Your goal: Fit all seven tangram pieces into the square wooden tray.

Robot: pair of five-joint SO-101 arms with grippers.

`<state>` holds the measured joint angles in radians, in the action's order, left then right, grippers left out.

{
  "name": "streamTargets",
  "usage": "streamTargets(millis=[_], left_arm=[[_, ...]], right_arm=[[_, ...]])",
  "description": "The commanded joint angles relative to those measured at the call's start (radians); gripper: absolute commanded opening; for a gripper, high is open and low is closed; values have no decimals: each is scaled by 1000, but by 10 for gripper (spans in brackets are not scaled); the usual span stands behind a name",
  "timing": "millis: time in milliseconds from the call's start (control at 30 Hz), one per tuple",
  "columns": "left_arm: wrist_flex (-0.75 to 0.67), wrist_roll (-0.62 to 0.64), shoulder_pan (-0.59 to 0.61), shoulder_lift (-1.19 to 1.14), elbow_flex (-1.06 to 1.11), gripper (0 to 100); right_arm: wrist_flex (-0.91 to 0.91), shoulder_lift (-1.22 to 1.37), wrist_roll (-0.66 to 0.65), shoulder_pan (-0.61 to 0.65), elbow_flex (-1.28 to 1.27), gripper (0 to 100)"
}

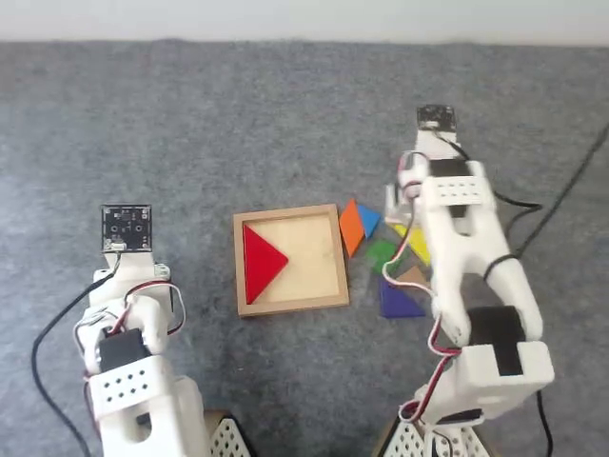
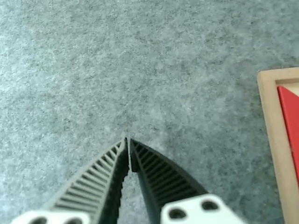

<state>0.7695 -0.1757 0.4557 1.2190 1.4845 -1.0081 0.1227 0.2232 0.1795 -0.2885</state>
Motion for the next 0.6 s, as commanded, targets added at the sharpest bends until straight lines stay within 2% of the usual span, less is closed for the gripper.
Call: streamTargets(millis=[0,233,567], left_arm=[[6,-9,-2,-3,-48,12],[6,-9,-2,-3,-48,12],[6,-9,-2,-3,-48,12]], right_arm=[[102,36,137,25,58,318],[117,189,150,18,103,318],[116,228,147,7,126,318]])
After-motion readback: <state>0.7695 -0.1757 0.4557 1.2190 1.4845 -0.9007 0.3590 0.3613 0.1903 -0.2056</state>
